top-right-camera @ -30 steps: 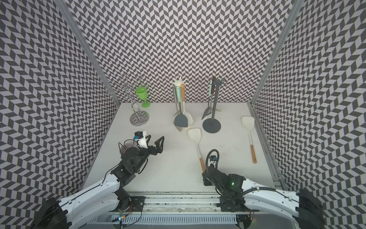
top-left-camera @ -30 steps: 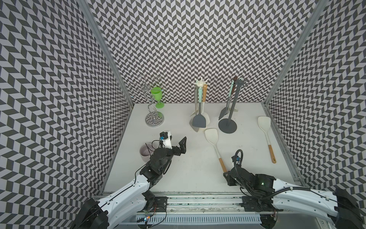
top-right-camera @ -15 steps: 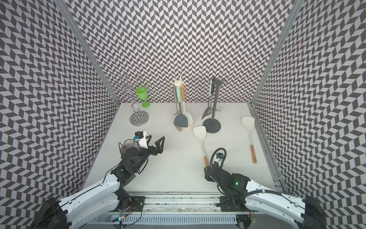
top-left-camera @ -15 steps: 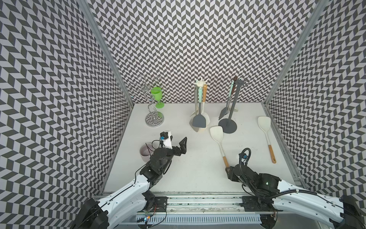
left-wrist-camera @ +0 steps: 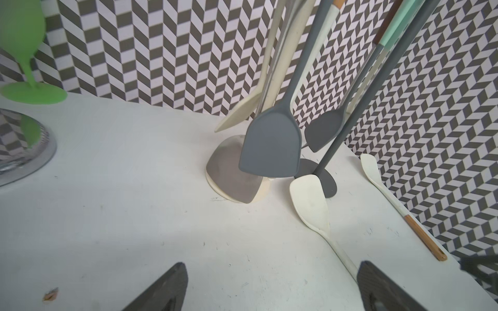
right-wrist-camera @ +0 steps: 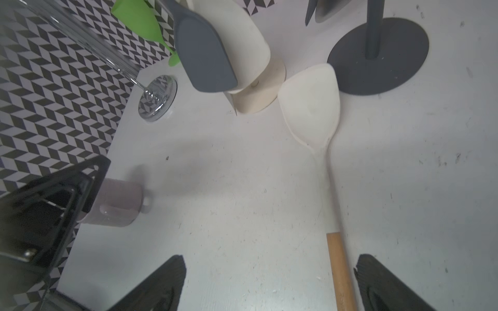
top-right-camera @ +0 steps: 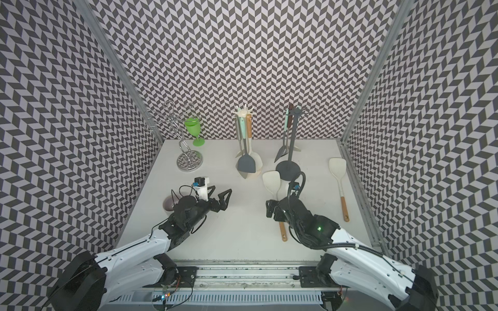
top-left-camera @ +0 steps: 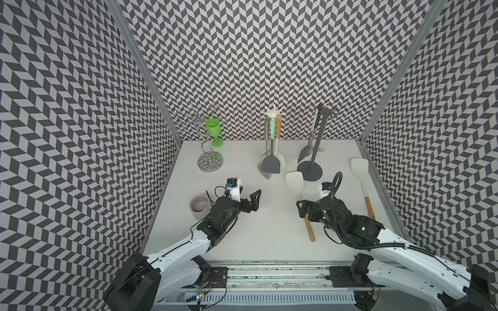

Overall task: Take the spatula off the kitchen utensil rack
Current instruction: Place the spatula at the center of the board.

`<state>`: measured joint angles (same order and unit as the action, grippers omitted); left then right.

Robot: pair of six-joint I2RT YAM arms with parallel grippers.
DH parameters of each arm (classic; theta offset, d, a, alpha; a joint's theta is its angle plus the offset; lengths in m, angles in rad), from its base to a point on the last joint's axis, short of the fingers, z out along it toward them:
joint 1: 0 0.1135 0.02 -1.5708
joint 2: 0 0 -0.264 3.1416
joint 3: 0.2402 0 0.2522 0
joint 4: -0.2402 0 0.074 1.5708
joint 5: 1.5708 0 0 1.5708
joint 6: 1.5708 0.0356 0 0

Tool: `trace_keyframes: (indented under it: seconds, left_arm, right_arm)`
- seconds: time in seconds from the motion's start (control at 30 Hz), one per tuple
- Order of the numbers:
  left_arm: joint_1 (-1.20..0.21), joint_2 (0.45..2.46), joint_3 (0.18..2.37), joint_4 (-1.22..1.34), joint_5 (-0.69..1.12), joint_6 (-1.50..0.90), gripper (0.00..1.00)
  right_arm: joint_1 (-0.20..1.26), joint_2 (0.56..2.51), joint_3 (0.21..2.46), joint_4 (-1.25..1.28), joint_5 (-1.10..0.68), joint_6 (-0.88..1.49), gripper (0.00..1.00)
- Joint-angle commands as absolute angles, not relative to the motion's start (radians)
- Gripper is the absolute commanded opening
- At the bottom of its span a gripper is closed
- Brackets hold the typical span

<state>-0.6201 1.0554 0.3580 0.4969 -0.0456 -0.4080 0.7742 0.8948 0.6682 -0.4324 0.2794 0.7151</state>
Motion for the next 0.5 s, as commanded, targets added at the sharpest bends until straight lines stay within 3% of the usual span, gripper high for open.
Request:
trace_keyframes:
  seconds: [0.0,0.17,0.3,0.37,0.47]
  left_arm:
    - [-0.599,1.091,0.409,0.528,0.051,-0.434,1.0]
    - [-0.558,1.133,0.414,0.541,0.111,-0.465,1.0]
    - [-0.55,1.137,0.411,0.542,0.114,-0.466,1.0]
    - [-0.548,1.135,0.411,0.541,0.113,-0.463,1.0]
    - [-0.548,1.131,0.412,0.537,0.107,-0.458,1.0]
  right_arm:
    - [0.677,0.977,0.7,-0.313,0.189,0.506,0.95]
    - [0.633,1.201,0.785,-0.331,0.246,0.396,0.95]
    - [0.58,1.408,0.876,-0.394,0.215,0.345,0.86]
    - [0.566,1.493,0.906,-0.409,0.194,0.325,0.75]
    - [0.565,1.589,0.934,-0.418,0.17,0.308,0.66]
